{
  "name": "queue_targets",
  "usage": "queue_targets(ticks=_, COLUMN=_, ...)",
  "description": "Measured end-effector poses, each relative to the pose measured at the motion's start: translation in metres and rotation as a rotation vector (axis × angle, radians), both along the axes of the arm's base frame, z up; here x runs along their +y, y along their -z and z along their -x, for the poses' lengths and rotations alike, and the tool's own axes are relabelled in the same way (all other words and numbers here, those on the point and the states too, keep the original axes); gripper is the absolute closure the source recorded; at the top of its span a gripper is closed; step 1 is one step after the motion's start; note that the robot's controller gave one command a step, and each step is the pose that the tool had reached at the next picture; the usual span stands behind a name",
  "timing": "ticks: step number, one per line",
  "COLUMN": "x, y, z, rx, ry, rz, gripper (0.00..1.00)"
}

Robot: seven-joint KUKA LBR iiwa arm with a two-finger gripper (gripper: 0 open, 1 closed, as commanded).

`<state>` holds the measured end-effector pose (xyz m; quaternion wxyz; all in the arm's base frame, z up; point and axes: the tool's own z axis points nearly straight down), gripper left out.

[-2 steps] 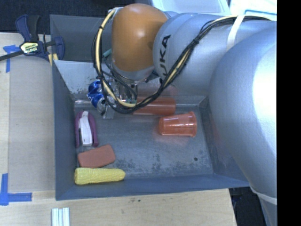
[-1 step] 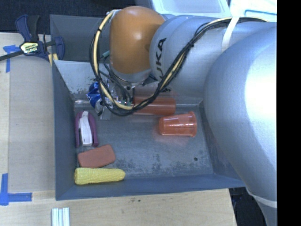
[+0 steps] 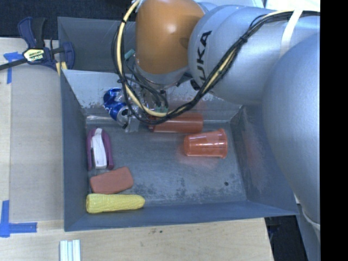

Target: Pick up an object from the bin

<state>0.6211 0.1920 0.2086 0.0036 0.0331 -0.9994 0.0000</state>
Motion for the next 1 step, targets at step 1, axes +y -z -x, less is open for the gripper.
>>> queue_targets(ticks=1, x=0.0039, y=0.05, z=0.0012, rx=0.001, ry=0.101, rz=0.0, gripper=1.0)
